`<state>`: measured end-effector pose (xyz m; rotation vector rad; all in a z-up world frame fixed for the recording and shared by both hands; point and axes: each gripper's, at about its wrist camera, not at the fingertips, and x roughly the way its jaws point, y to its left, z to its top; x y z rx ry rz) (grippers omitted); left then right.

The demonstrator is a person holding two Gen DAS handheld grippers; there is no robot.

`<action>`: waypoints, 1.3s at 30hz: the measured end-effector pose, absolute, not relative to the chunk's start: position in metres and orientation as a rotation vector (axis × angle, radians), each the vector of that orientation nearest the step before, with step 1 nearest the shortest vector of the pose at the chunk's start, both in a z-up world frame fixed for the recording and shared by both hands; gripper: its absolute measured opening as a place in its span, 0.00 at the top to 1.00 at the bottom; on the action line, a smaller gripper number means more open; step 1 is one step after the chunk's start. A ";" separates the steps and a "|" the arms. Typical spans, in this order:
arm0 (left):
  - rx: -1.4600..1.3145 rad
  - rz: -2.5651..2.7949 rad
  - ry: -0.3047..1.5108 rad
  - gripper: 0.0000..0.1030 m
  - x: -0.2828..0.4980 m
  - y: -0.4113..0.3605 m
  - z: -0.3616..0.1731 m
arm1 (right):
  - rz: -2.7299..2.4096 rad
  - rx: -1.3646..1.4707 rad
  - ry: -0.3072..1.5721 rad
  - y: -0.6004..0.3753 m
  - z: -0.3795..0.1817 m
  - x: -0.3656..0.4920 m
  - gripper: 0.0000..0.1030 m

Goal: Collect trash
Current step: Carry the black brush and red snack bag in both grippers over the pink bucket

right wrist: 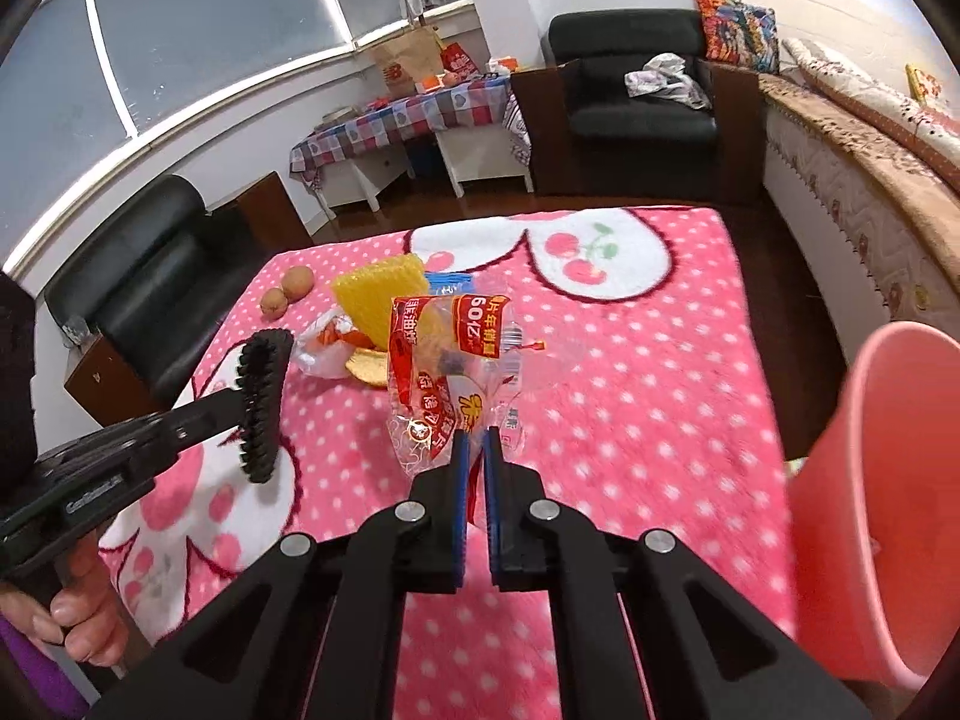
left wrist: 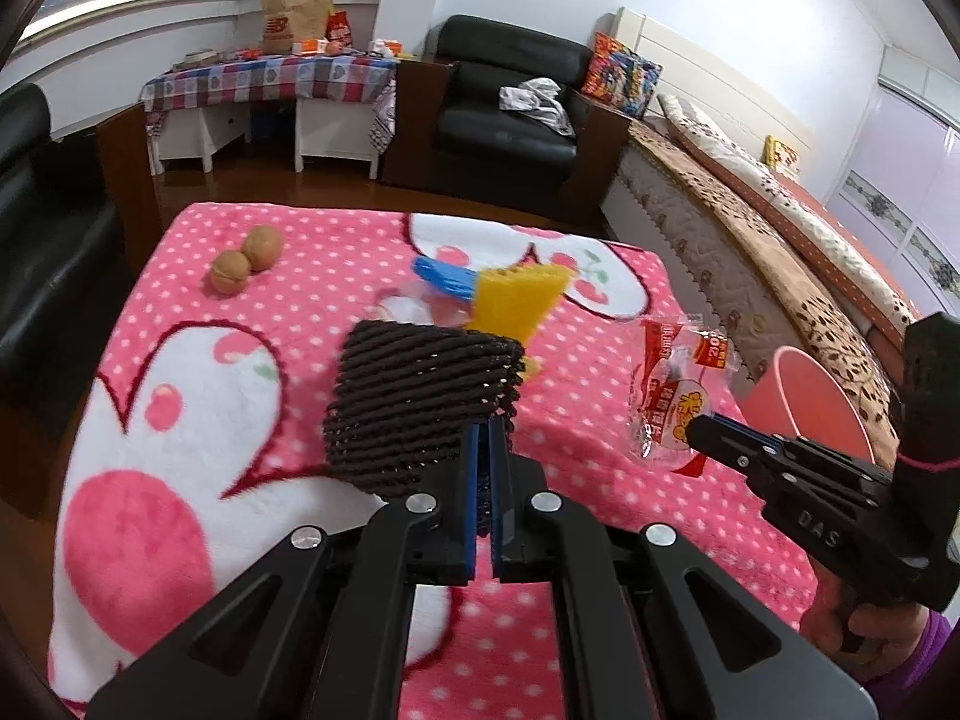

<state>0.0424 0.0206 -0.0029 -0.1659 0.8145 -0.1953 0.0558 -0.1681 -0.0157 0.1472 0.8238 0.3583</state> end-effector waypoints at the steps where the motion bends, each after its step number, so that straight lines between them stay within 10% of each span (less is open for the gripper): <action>1: -0.163 -0.202 0.814 0.98 0.042 0.017 -0.003 | 0.352 0.143 0.818 -0.171 -0.015 0.052 0.96; 39: 0.037 -0.568 0.747 0.98 0.024 -0.184 0.027 | 0.004 0.303 0.693 -0.341 0.018 -0.037 0.96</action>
